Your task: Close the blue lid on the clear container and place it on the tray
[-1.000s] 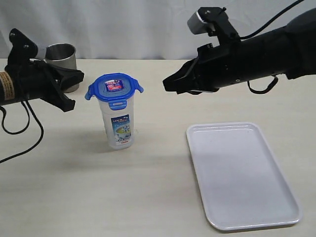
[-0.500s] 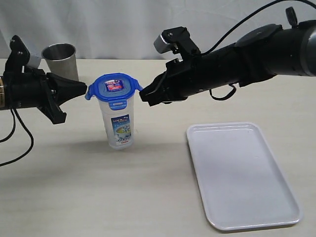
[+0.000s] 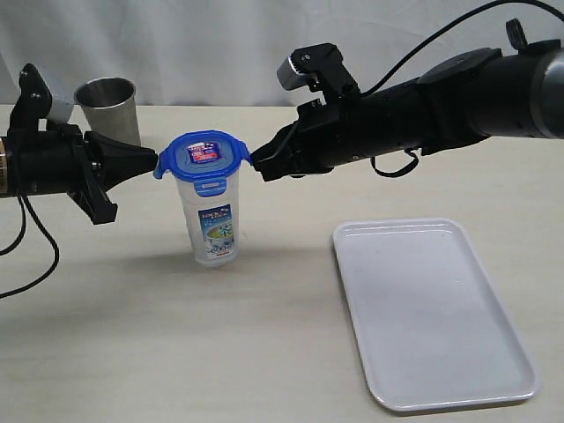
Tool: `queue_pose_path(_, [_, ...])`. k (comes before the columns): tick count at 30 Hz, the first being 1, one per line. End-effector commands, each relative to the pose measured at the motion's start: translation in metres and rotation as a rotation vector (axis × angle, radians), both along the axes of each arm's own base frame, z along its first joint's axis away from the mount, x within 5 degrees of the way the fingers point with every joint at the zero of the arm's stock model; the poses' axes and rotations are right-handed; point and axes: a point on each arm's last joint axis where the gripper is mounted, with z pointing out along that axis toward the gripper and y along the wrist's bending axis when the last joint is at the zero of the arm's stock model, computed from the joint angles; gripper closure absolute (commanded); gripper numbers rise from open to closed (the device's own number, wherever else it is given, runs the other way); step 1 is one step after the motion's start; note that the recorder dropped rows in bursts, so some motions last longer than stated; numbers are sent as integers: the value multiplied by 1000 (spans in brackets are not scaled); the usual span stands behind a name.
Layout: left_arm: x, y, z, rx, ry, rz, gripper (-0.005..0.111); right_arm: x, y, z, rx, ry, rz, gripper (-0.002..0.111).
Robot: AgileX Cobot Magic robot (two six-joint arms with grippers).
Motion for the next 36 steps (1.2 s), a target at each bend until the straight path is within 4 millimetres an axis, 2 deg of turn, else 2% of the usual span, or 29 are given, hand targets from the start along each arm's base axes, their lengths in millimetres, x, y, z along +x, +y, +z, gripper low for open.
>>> queue_pose_path(1, [6,2,2,-35,-1,74,107,-1,1,1,0,-6,23,104])
queue_pose_path(4, [10,5,2,-21,-12,122,107,-4,2,0,-12,13,62,104])
queue_pose_path(20, [9,4,4,-37,-31,98,107,-14,1,-5,-55,91,136,104])
queue_pose_path(29, [10,3,8,-60,-68,92,107,-18,5,-1,2,114,174,104])
queue_pose_path(36, [13,0,-1,-94,-63,64,107,-19,6,0,16,116,193,104])
